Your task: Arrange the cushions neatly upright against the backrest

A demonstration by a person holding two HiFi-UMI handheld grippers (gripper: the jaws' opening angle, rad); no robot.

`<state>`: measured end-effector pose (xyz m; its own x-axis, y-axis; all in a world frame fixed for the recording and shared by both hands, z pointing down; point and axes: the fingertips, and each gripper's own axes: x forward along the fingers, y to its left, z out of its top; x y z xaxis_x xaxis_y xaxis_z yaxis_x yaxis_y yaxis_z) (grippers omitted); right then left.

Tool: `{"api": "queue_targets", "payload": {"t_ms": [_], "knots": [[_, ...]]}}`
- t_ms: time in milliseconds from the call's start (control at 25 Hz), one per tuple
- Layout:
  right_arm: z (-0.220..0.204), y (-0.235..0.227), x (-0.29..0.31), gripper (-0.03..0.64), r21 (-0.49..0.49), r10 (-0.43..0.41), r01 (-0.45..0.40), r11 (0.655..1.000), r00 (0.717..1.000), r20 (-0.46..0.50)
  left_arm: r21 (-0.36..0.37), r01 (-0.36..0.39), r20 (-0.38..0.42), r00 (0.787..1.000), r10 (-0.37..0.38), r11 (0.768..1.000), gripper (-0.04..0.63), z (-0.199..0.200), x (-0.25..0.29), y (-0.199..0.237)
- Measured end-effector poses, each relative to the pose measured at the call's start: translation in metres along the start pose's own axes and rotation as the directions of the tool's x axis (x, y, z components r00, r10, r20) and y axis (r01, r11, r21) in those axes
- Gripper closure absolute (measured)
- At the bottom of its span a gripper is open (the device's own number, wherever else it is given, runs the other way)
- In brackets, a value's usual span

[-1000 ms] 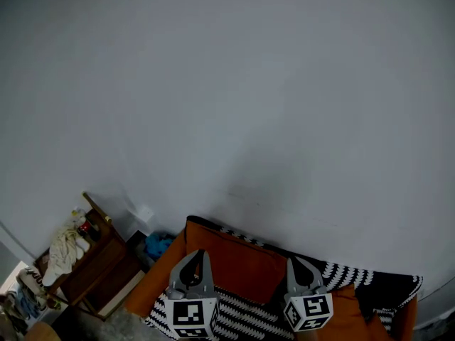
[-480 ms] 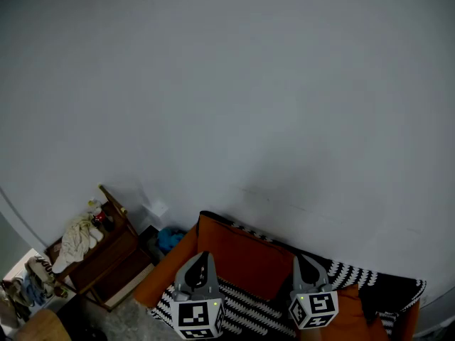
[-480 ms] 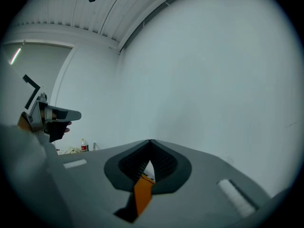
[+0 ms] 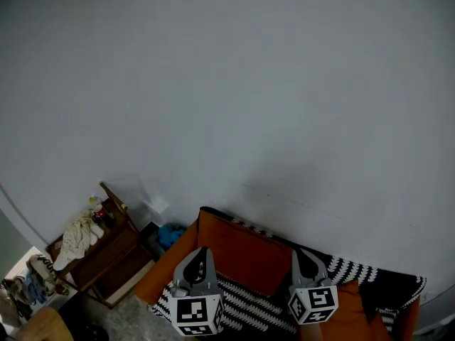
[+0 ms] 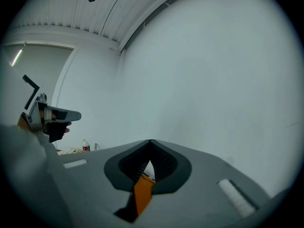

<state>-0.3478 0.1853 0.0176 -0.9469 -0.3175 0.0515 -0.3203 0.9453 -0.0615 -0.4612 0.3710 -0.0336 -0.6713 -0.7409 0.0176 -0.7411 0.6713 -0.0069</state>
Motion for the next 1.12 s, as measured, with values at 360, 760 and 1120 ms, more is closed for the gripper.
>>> {"api": "queue_targets", "payload": {"t_ms": [360, 760, 1120], "knots": [[-0.003, 0.002, 0.010, 0.607, -0.010, 0.007, -0.007, 1.000, 1.000, -0.008, -0.036, -0.039, 0.003, 0.999, 0.039, 0.999, 0.592, -0.005, 0.005, 0.014], [-0.009, 0.007, 0.013, 0.607, -0.003, 0.009, -0.009, 1.000, 1.000, -0.017, -0.027, -0.037, -0.006, 0.999, 0.037, 0.999, 0.592, -0.008, 0.008, 0.020], [-0.019, -0.012, 0.002, 0.607, -0.005, -0.086, 0.086, 0.996, 0.996, -0.031, -0.005, 0.071, -0.047, 0.996, -0.072, 0.997, 0.591, -0.026, 0.031, -0.003]]}}
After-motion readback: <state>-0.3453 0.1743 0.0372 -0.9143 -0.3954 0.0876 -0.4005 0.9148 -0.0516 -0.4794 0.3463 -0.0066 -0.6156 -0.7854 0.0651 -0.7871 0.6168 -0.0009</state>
